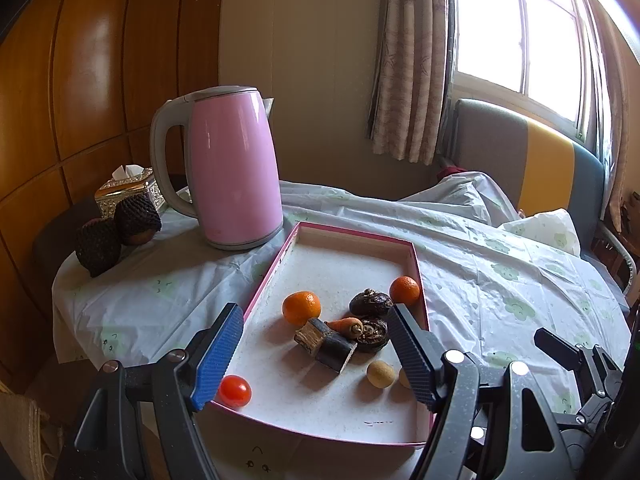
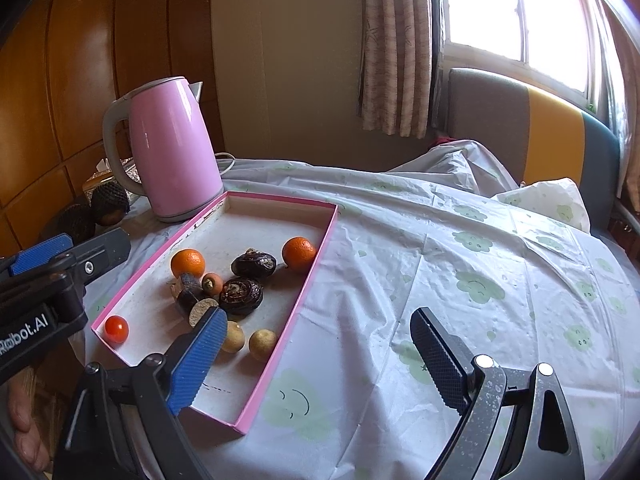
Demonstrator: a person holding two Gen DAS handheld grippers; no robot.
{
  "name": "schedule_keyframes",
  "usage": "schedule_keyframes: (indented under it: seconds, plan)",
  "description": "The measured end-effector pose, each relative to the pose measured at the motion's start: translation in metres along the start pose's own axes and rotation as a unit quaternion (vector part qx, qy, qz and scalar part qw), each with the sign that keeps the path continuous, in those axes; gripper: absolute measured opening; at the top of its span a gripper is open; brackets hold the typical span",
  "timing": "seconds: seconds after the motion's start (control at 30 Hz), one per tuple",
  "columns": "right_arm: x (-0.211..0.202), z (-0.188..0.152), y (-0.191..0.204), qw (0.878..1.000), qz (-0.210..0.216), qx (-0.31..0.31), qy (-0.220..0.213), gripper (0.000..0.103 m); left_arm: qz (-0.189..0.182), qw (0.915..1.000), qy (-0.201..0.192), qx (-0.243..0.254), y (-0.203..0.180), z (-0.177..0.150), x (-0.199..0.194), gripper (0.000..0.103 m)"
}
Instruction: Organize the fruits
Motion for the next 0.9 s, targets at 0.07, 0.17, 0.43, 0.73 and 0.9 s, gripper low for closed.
schedule_keyframes:
  seconds: [0.07, 0.17, 0.43, 0.73, 0.9]
  plan:
    - [0.000, 0.000, 0.000, 1.000, 0.001, 0.001, 0.001, 0.093, 0.001, 1.0000, 0.000, 0.001, 0.000, 0.000, 0.000, 0.076]
    - [0.001, 0.000, 0.001, 1.000, 0.002, -0.002, 0.001, 0.093, 0.001, 1.0000, 0.000, 0.001, 0.000, 0.000, 0.000, 0.076]
    - [0.004, -0.001, 0.002, 1.000, 0.004, -0.001, 0.006, 0.093, 0.001, 1.0000, 0.003, -0.002, 0.001, 0.000, 0.001, 0.076]
    - [0.008, -0.003, 0.000, 1.000, 0.005, 0.000, 0.012, 0.093, 0.000, 0.9999, 0.012, 0.001, -0.001, -0.002, 0.007, 0.076]
    - [0.012, -0.006, -0.001, 1.000, 0.006, 0.002, 0.016, 0.093, 0.000, 0.9999, 0.008, 0.007, -0.001, -0.002, 0.008, 0.075]
Point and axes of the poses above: each gripper's, at about its wrist camera, not at the fingertips, and x roughly the way its jaws point, y to its left, z to its top, the point moved 7 cm from there along x, roughly the way its jaws point, and after that the axes turned 4 degrees about -y, right-handed, at the moved point
